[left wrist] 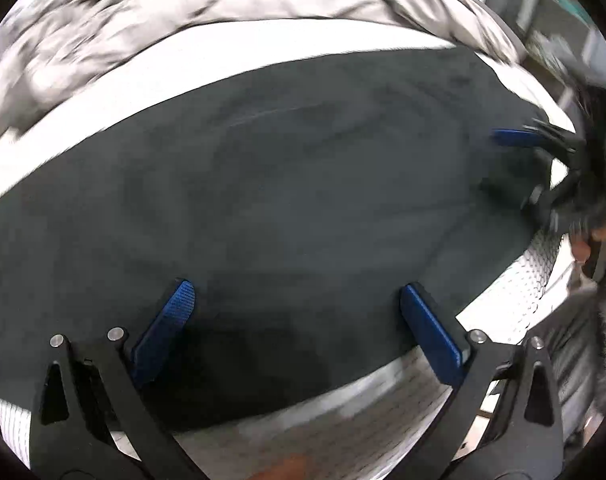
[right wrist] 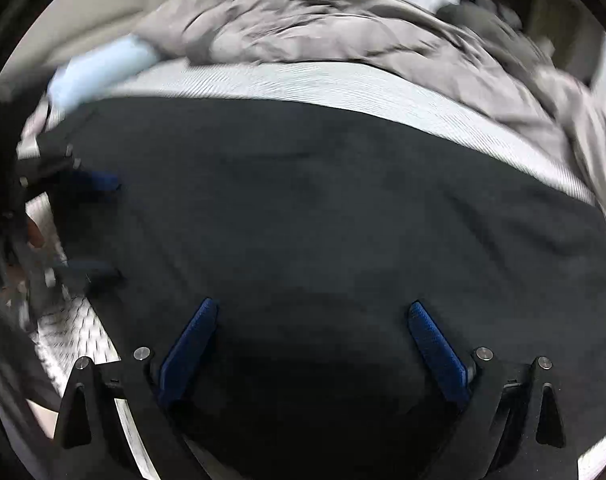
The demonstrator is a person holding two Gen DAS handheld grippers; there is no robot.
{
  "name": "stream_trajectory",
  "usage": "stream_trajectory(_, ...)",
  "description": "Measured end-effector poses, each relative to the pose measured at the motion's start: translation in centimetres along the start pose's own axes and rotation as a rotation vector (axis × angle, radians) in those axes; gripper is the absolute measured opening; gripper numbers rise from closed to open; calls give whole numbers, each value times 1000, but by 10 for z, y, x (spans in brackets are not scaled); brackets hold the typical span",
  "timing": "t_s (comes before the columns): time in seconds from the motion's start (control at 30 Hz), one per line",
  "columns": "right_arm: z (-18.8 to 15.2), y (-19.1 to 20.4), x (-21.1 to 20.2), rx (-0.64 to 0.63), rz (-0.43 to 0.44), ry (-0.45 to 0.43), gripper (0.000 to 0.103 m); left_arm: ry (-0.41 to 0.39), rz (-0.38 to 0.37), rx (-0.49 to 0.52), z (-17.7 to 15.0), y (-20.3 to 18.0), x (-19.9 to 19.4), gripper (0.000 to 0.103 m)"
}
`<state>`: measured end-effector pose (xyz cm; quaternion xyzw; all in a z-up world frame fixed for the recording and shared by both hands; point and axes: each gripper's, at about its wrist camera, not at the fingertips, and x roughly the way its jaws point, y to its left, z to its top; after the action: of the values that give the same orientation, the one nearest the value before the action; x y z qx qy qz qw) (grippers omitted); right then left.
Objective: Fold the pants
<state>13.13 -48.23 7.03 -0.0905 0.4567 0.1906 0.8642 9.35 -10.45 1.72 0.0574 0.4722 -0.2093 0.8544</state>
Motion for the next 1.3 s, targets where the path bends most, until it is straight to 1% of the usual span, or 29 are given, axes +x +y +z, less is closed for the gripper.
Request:
stream_trajectory(0.03,-9,-24,-11,40,-103,-12,98,-5,13,-25,-3,11,-3,103)
stream_trajectory(0.07,-20,-42,-18,67,-245,-10,99,-10,15,-46,-8,24,-5,103)
stream_trajectory(0.1,-27,-57,-22,97,-328,-5,99,-20,13,-64,-12,38,-10,103)
stream_trajectory(0.13,-36,-82,-26,156,-414,6,96,-19,41,-78,-15,49,-11,103)
stream_trajectory(0.17,-43,-106,-32,236,-390,-1,97,-17,50,-84,-18,57,-11,103)
stream_trajectory(0.2,-46,-121,-39,297,-423,-15,97,-23,50,-93,-19,62,-14,103)
stream_trajectory(0.27,-45,-121,-47,294,-464,-39,97,-31,74,-103,-16,63,-19,102)
stream_trajectory(0.33,-38,-105,-55,291,-483,-64,97,-57,70,-103,-6,56,-24,102)
stream_trajectory(0.37,-33,-96,-58,299,-453,-95,97,-75,53,-100,0,45,-25,102)
stream_trajectory(0.43,-16,-68,-58,296,-336,-148,98,-97,4,-63,25,27,-24,102)
stream_trajectory(0.5,-5,-40,-50,257,-253,-142,98,-80,3,28,61,4,-7,102)
stream_trajectory(0.53,15,-19,-37,206,-181,-131,98,-58,10,61,74,-4,4,102)
stream_trajectory(0.6,47,-8,-9,153,-96,-88,98,-1,25,97,93,-12,25,102)
stream_trajectory(0.67,74,8,31,104,-54,4,98,90,46,65,102,3,60,102)
stream_trajectory(0.7,81,4,53,74,-69,52,98,124,54,28,99,14,70,103)
stream_trajectory(0.77,78,-5,79,22,-176,124,99,104,8,-15,98,38,72,103)
stream_trajectory(0.8,76,-15,75,20,-184,108,99,100,1,-35,98,49,67,103)
stream_trajectory(0.83,74,-35,67,33,-210,98,99,106,33,-54,97,63,60,103)
stream_trajectory(0.9,65,-78,54,69,-422,100,100,95,65,-63,93,80,52,102)
stream_trajectory(0.93,57,-107,49,119,-543,110,101,91,105,-73,90,91,49,102)
stream_trajectory(0.97,49,-135,46,194,-606,121,101,89,156,-75,87,102,47,102)
stream_trajectory(1.0,41,-160,40,283,-602,120,101,81,172,-81,85,110,47,102)
stream_trajectory(1.03,32,-183,33,390,-566,105,101,70,164,-95,83,118,45,102)
stream_trajectory(1.07,29,-191,28,439,-537,91,101,66,157,-109,83,123,43,102)
stream_trajectory(1.1,28,-193,22,459,-513,74,101,63,157,-119,84,125,40,102)
stream_trajectory(1.13,28,-187,16,443,-533,69,101,47,162,-123,87,125,33,102)
stream_trajectory(1.2,40,-162,4,331,-619,56,101,-14,151,-123,93,122,17,102)
stream_trajectory(1.27,48,-130,-6,222,-695,11,101,-76,142,-121,105,115,5,102)
stream_trajectory(1.3,52,-115,-9,189,-693,-18,101,-103,143,-122,114,111,4,102)
